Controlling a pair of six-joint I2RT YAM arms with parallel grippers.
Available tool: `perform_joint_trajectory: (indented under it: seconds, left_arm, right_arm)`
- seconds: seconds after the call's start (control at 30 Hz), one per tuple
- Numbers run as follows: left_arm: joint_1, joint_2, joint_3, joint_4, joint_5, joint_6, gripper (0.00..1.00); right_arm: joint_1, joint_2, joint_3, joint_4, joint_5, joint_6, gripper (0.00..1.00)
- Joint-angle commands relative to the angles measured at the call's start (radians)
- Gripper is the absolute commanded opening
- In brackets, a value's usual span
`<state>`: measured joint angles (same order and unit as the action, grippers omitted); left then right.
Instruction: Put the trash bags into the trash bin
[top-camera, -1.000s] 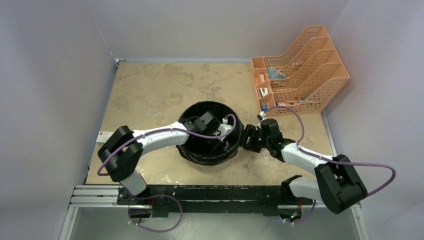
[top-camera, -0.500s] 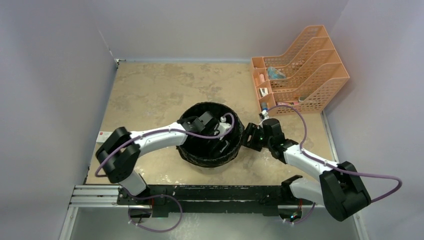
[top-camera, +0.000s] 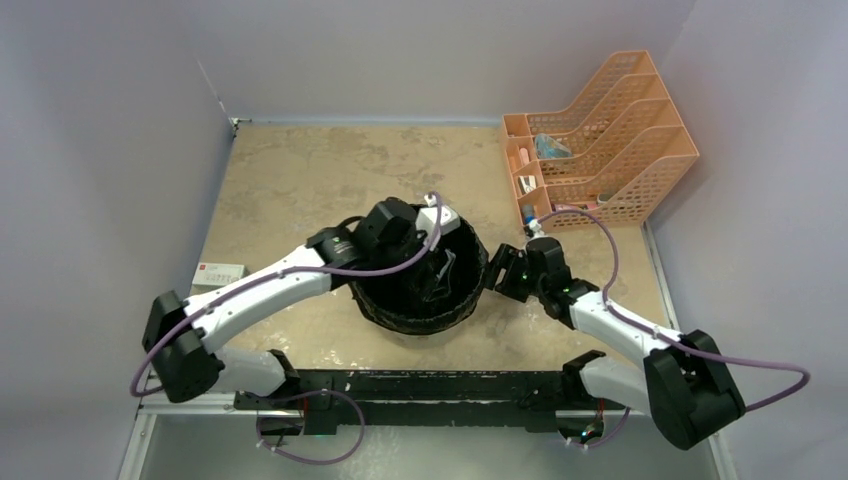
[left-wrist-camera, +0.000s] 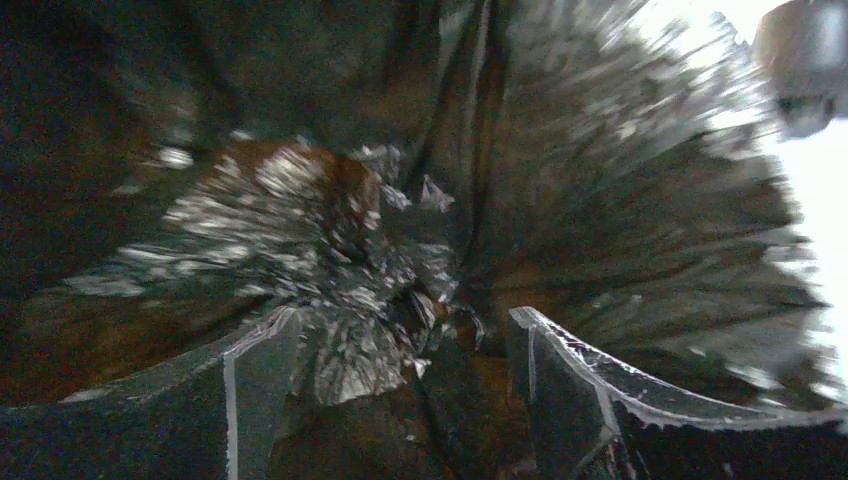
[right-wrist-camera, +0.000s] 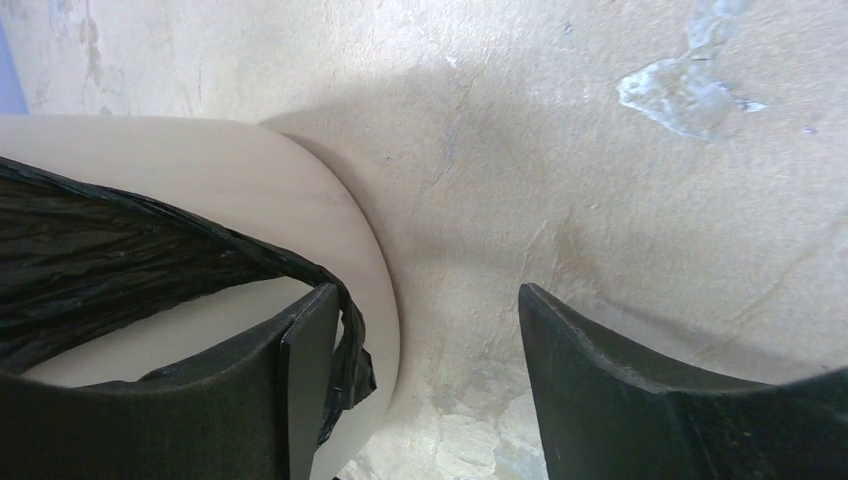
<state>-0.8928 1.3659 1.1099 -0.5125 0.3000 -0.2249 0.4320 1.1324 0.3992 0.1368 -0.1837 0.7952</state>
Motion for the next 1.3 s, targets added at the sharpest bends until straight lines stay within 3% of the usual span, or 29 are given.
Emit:
perform_joint_trajectory:
  seconds: [0.0, 0.2, 0.5, 0.7, 0.87, 1.07, 1.27]
  left_arm:
    - [-0.004, -0.146, 0.096, 0.027, -0.2, -0.008, 0.79]
    - [-0.003, -0.306, 0.107, 0.046, -0.419, -0.092, 0.86]
    - [0.024, -0.412, 0.077, -0.087, -0.739, -0.248, 0.89]
    - [0.268, -0.432, 0.074, -0.174, -0.607, -0.314, 0.91]
    - [0.4, -0.489, 0.028, -0.256, -0.533, -0.396, 0.96]
    - [0.432, -0.575, -0.111, -0.349, -0.575, -0.559, 1.0]
    - [0.436, -0.581, -0.171, -0.38, -0.552, -0.597, 1.0]
  right_arm:
    - [0.003, -0.079, 0.07, -0.077, 0.114, -0.001, 0.72]
    - [0.002, -0.203, 0.11, -0.192, 0.264, 0.046, 0.85]
    - [0.002, -0.492, 0.016, -0.103, 0.374, 0.0, 0.86]
    - [0.002, -0.685, -0.035, -0.035, 0.317, -0.045, 0.86]
    - [0.002, -0.77, -0.056, -0.044, 0.301, -0.022, 0.86]
    - [0.003, -0.772, -0.063, -0.085, 0.238, 0.024, 0.86]
    - [0.002, -0.694, -0.049, -0.129, 0.223, 0.053, 0.86]
